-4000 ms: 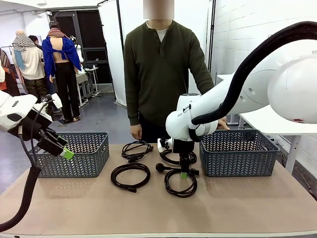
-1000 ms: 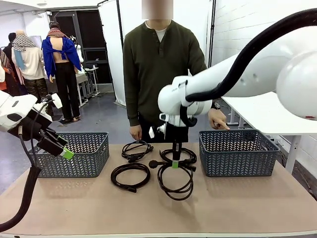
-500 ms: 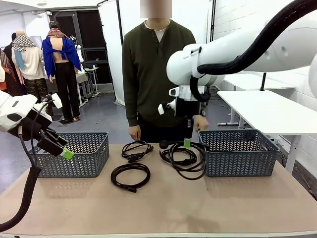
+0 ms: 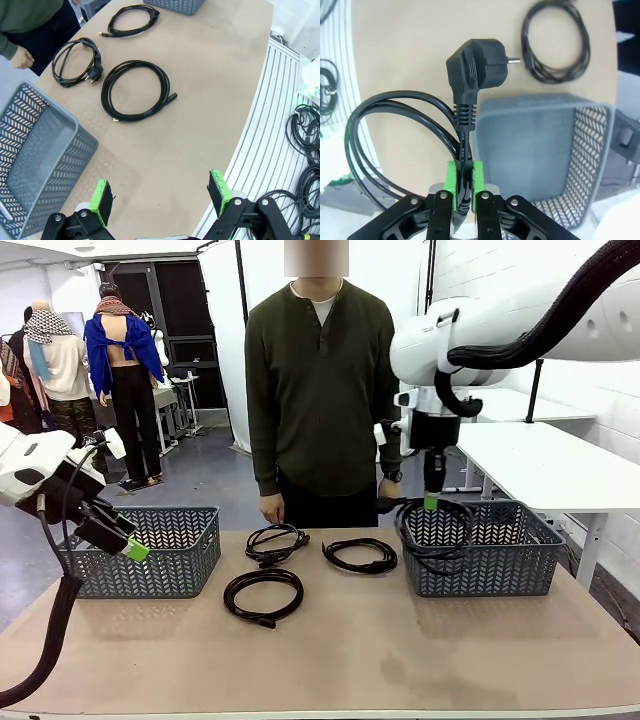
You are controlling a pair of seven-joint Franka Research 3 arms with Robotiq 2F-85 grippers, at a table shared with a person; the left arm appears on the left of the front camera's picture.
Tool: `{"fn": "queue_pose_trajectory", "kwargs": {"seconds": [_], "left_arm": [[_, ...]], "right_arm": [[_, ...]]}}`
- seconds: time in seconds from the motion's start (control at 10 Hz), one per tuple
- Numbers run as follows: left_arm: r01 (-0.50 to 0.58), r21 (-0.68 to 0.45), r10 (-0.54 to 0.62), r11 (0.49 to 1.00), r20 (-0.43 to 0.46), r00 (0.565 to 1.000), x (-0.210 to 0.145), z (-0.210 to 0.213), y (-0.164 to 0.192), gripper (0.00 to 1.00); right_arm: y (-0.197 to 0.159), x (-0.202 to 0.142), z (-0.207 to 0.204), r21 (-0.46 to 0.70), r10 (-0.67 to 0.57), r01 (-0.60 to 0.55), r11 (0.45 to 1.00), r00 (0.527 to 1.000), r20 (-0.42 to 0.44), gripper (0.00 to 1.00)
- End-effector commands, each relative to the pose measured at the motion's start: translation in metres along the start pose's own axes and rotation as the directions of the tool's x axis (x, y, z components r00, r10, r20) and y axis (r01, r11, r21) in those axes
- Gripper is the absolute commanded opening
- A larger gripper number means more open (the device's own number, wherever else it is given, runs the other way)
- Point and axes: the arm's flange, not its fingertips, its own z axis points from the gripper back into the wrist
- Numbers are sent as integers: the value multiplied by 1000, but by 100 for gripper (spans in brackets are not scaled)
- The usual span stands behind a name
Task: Organize the cables according to human instructions.
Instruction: Pick up a bundle of cables and place it in the basket indicated by the human.
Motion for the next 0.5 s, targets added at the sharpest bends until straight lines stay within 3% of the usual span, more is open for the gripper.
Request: {"fn": "queue_pose_trajectory", "kwargs": {"seconds": [0.0,0.4], "left_arm": [[4,-17,-4,1000,12,1000,-2,0,2,100],[4,-17,-4,1000,12,1000,-2,0,2,100]], "right_arm": [[-17,-17,12,-11,21,-22,1000,998,-57,0],[-44,-37,21,2,7,-7,1000,997,-71,0]]}}
